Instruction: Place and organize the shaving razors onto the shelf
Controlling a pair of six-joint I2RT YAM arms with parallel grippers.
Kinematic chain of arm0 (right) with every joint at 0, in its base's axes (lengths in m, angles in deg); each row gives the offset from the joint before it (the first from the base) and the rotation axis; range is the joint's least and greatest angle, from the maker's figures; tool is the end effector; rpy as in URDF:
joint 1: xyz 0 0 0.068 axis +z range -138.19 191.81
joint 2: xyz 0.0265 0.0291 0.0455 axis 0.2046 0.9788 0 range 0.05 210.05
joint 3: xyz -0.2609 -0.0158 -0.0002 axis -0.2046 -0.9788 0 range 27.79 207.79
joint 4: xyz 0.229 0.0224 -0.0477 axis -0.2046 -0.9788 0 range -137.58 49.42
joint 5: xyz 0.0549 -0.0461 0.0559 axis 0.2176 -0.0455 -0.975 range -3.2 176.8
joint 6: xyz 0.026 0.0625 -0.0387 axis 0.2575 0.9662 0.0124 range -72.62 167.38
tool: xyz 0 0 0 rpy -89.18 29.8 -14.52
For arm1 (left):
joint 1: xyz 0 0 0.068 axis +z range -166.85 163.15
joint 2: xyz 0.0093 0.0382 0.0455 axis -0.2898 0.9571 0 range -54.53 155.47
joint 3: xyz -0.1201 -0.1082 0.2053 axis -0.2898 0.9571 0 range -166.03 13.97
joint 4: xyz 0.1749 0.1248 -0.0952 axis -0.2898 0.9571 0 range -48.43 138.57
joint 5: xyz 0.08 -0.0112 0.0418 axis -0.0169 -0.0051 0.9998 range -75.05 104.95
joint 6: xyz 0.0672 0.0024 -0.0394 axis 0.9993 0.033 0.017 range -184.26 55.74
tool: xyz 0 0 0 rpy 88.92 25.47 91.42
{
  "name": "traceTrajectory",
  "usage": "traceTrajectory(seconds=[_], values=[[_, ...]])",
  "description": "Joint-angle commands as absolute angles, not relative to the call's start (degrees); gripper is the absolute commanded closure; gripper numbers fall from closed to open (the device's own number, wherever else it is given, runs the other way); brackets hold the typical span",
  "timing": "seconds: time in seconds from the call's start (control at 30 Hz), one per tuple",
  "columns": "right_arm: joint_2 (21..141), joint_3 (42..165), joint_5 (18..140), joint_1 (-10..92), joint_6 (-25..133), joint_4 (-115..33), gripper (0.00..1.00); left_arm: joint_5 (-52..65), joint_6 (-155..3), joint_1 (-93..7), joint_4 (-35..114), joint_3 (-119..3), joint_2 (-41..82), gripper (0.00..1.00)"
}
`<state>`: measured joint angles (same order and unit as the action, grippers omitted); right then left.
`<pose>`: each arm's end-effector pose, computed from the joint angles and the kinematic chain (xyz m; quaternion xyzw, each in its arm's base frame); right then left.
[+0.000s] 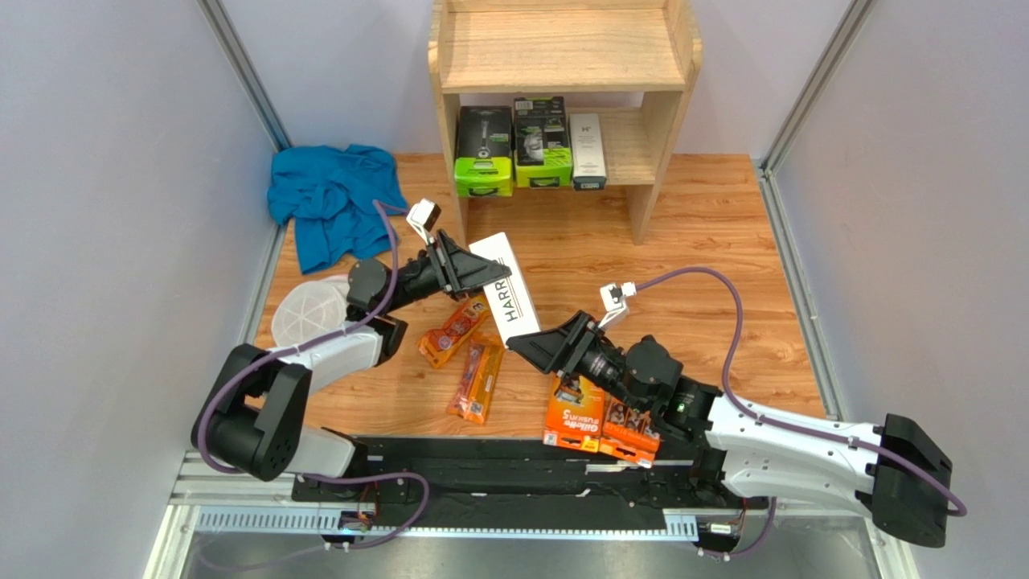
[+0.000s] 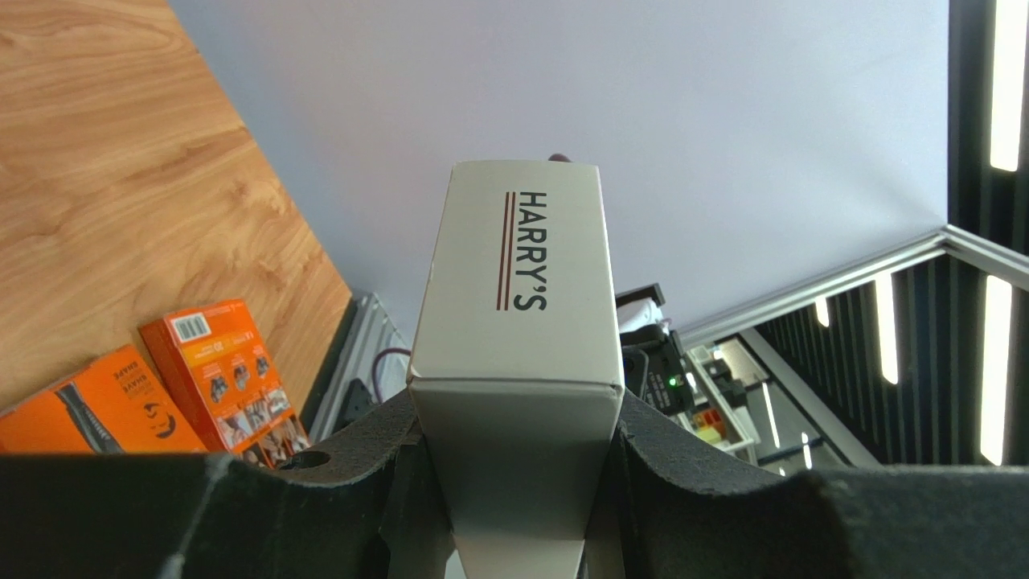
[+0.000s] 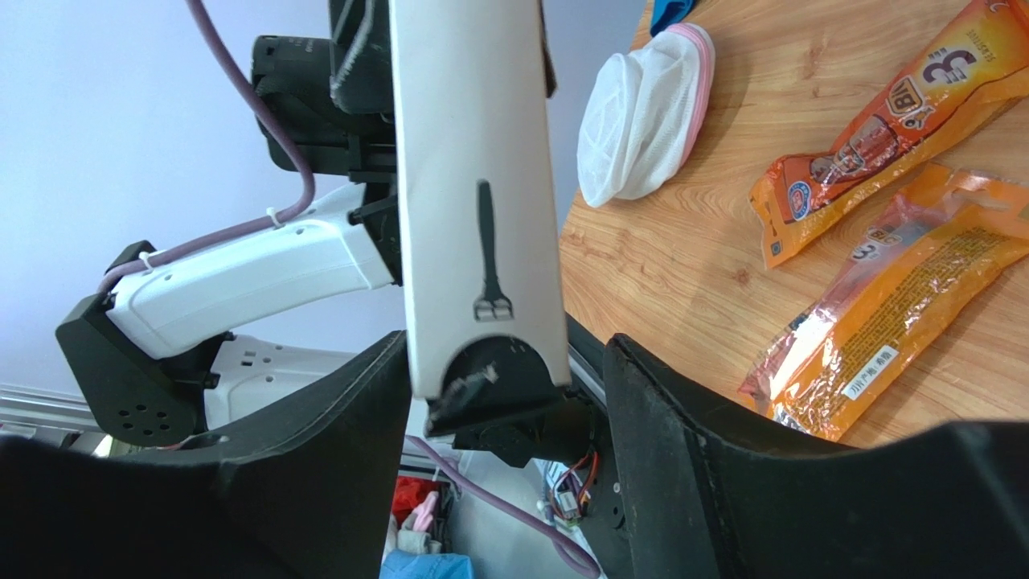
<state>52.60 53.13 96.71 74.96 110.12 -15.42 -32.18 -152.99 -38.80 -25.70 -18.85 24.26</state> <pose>0.1125 0.1966 0.2630 0.0574 0.7172 0.5878 0.3699 0.2376 -0.1484 0.2901 -0.0090 0.6135 -0.7507 0.2449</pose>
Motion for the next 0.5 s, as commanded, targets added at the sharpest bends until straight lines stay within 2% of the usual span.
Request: traceTrajectory(seconds=[0.0,0.13,0.33,0.4,0.43,0.47], values=[[52.35,56.18,97.44,74.56,108.47,-10.79,0.41,-31.19,-155.23,-40.05,-34.37,-17.94,24.93,0.77],[51.64,56.27,97.17,74.38,108.46,-11.05,0.63,-31.10,-155.14,-40.31,-34.63,-17.14,25.10,0.77],[50.76,56.00,96.74,74.30,108.99,-11.93,0.79,-31.01,-154.53,-40.31,-34.37,-16.62,24.93,0.73],[50.59,56.18,96.82,74.30,108.99,-12.46,0.83,-30.75,-154.09,-40.31,-33.67,-16.62,24.93,0.65],[50.33,56.27,96.91,74.30,108.99,-13.24,0.84,-30.75,-153.83,-40.31,-33.32,-16.62,24.93,0.52],[50.06,56.27,97.08,74.30,108.90,-13.42,0.84,-30.75,-153.56,-40.31,-32.88,-16.70,24.67,0.47]])
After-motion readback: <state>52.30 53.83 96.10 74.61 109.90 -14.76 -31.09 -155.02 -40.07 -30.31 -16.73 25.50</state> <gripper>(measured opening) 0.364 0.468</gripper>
